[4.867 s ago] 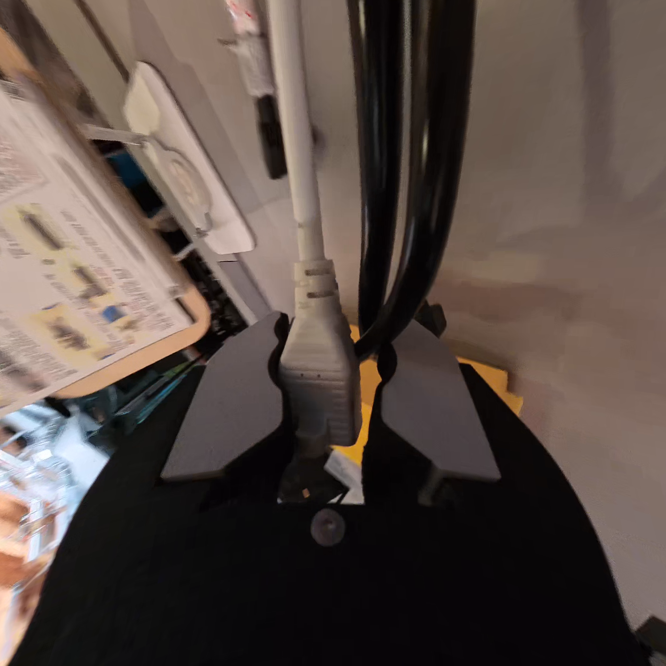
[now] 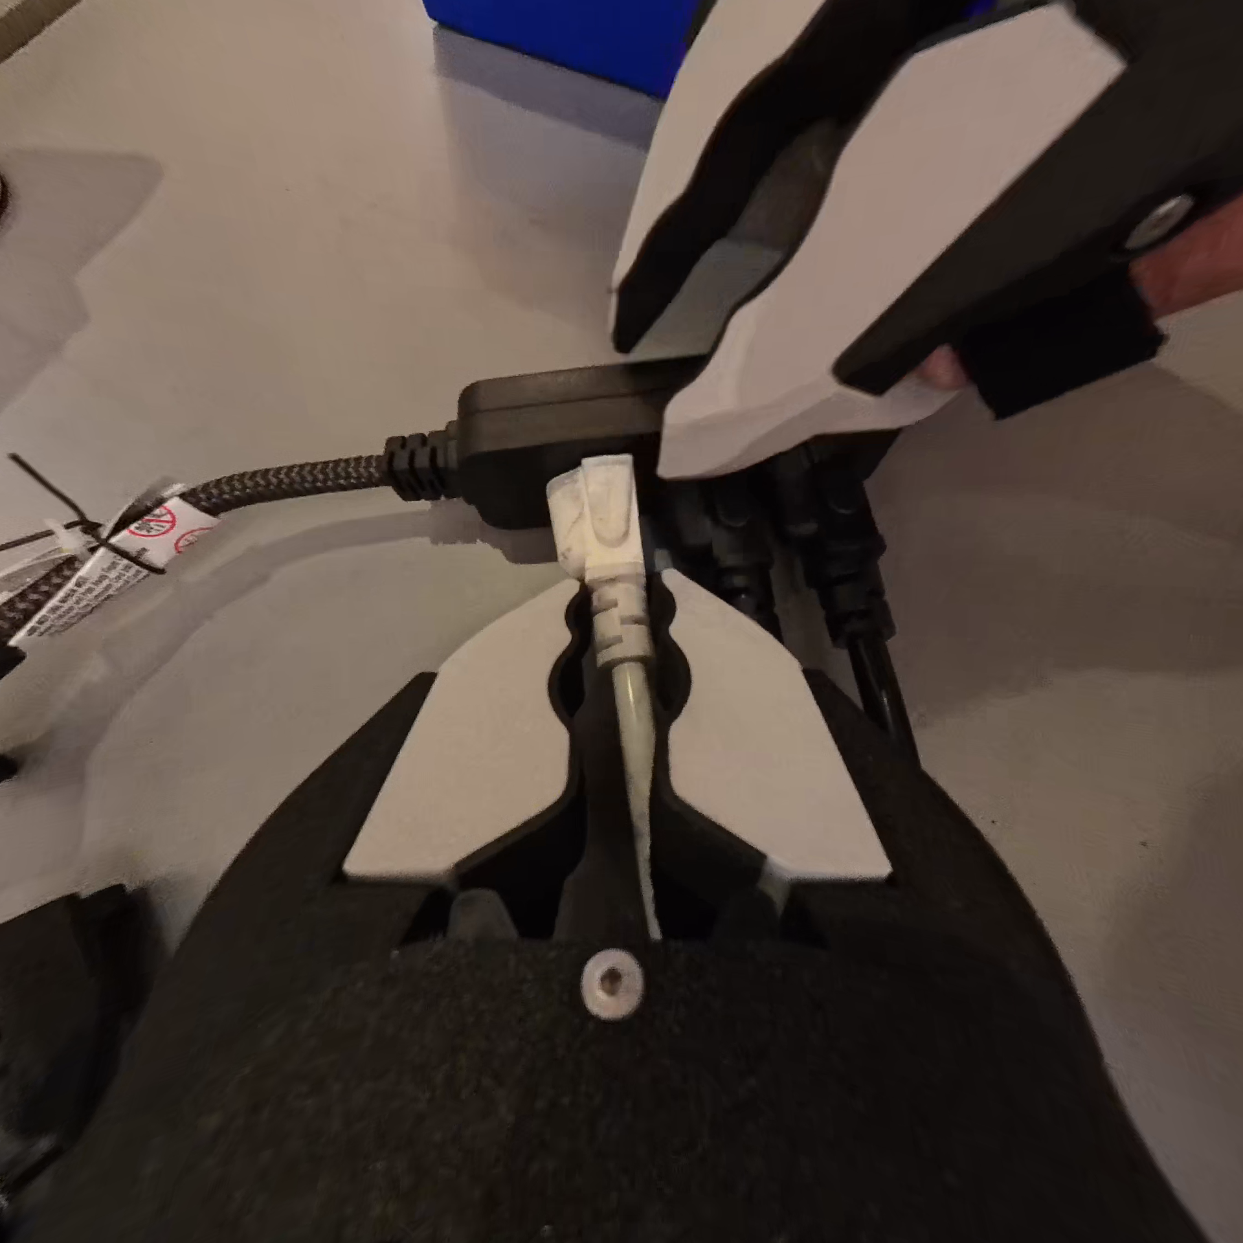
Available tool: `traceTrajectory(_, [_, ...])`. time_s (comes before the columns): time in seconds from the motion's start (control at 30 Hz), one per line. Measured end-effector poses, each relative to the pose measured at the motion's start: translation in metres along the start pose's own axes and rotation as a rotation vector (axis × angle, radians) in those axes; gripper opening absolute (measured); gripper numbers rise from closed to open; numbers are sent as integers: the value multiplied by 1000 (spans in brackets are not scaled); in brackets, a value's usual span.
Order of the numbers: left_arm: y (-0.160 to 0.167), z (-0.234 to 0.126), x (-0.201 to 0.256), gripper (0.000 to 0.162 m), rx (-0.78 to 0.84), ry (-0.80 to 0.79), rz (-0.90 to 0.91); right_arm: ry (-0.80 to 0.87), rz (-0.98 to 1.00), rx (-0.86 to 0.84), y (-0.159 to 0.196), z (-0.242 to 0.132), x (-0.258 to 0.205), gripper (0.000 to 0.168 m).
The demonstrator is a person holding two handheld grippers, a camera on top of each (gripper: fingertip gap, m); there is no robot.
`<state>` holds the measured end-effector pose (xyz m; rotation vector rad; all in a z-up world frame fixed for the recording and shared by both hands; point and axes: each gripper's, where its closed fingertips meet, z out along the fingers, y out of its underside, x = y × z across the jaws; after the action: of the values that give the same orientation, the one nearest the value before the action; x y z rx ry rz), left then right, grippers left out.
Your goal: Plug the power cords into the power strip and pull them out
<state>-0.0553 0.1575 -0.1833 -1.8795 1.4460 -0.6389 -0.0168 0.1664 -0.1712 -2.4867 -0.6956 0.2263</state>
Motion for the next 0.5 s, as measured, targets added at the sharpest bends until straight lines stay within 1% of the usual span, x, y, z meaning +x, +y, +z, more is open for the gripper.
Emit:
traceTrajectory(0.03, [0, 0, 0, 15, -1, 4, -2, 31, -10, 36, 2, -6, 3, 39])
traceTrajectory(0.07, [0, 0, 0, 15, -1, 5, -2, 37, -11, 91, 4, -13, 1, 35])
traceTrajectory(0.1, [0, 0, 1, 15, 0, 4, 0, 35, -8, 121, 9, -20, -4, 28])
traceTrajectory(0.17, [0, 0, 0, 15, 0, 2, 2, 91, -29, 153, 22, -30, -8, 26])
traceTrajectory(0.2, [0, 0, 1, 15, 0, 2, 1, 119, -62, 201, 25, -34, -10, 28])
traceTrajectory(0.27, [0, 1, 0, 15, -1, 0, 4, 156, -124, 284, 27, -35, -14, 37])
traceTrajectory(0.33, [0, 1, 0, 15, -1, -4, 9, 133, -35, 336, 25, -31, -20, 29])
traceTrajectory(0.4, [0, 0, 0, 15, -1, -6, 11, 118, 50, 392, 18, -28, -24, 37])
traceTrajectory(0.47, [0, 0, 0, 15, 0, -8, 13, 173, 47, 387, 17, -27, -22, 34])
traceTrajectory(0.5, [0, 0, 0, 15, 0, -11, 16, 212, 27, 387, 17, -30, -22, 29])
